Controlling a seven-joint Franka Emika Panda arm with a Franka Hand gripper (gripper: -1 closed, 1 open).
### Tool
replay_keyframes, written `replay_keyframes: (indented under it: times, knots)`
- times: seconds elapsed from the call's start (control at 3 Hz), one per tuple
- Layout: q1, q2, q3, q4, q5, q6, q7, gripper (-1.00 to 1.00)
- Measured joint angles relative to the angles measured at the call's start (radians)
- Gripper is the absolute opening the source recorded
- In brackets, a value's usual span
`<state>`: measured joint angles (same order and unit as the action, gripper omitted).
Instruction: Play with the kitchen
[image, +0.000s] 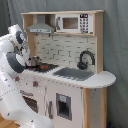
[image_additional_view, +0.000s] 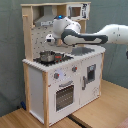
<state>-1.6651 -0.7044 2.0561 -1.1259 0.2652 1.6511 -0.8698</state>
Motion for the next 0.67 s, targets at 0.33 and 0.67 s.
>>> replay_keyframes:
  times: [0.33,0.67]
  knots:
    - [-0.063,0.0,0.079,0.019,0.0,0.0,-0.004,1.0]
    - [-0.127,-0.001,0.148,0.057,0.0,-0.012,-0.008,1.0]
